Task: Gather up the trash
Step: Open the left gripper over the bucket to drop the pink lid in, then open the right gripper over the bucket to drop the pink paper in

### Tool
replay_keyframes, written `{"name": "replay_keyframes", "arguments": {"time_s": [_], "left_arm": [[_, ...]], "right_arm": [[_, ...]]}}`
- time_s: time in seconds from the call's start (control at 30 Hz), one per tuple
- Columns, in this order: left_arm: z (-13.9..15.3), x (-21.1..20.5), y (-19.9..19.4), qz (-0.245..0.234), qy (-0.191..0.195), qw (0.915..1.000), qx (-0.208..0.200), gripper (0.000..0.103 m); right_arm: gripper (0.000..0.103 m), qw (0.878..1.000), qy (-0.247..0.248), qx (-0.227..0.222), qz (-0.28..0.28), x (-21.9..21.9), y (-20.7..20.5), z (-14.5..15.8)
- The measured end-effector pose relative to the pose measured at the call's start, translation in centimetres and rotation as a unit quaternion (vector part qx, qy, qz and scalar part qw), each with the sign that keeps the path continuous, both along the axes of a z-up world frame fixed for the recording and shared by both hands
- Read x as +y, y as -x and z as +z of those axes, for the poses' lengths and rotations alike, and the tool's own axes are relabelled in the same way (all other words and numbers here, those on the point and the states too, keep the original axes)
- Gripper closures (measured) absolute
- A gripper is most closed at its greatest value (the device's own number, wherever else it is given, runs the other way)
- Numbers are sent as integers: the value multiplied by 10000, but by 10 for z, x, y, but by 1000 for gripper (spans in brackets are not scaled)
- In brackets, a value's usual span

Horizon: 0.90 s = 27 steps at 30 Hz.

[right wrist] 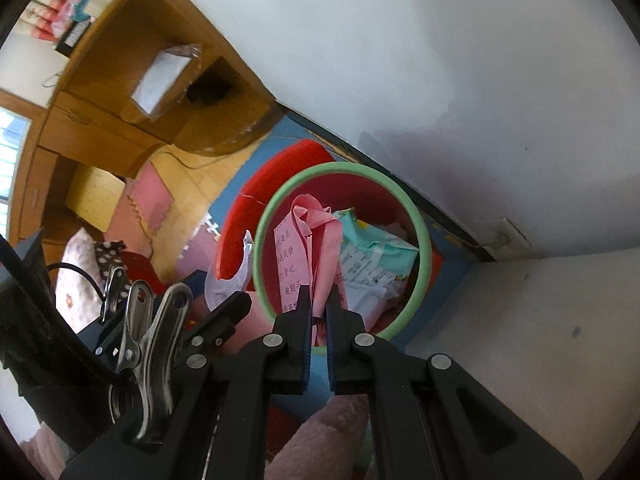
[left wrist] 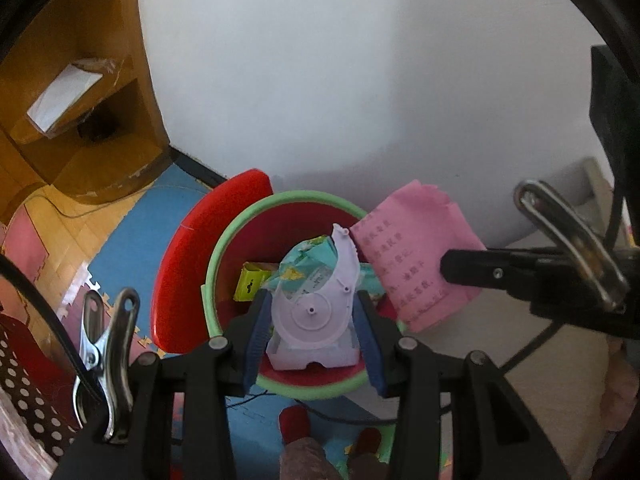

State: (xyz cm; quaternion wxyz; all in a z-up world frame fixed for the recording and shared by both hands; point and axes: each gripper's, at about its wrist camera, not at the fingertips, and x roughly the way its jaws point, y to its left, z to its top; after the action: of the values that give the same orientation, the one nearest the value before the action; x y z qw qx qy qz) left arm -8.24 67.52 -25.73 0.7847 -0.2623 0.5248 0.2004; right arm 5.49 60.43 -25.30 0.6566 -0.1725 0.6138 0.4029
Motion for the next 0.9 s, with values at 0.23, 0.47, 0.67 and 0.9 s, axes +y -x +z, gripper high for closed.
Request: {"name": "replay_keyframes", "arguments": {"time_s": [0.23,0.47,0.67,0.9], "left_arm": [[-44,15,-12,153,209,9995,198,59],[-70,20,-22,168,322,9988,331,59],[-78,26,-26,156,385,9981,446,60],[-84,28,-27,83,457,9972,583,53]], "right_arm": [[96,9991,409,23,-62,20,-16,-37],[96,9976,682,125,-87,22,-21,-67],[96,9965,789,243,-147,23,-22,-85],[95,9966,808,137,-99,25,-20,-86]]}}
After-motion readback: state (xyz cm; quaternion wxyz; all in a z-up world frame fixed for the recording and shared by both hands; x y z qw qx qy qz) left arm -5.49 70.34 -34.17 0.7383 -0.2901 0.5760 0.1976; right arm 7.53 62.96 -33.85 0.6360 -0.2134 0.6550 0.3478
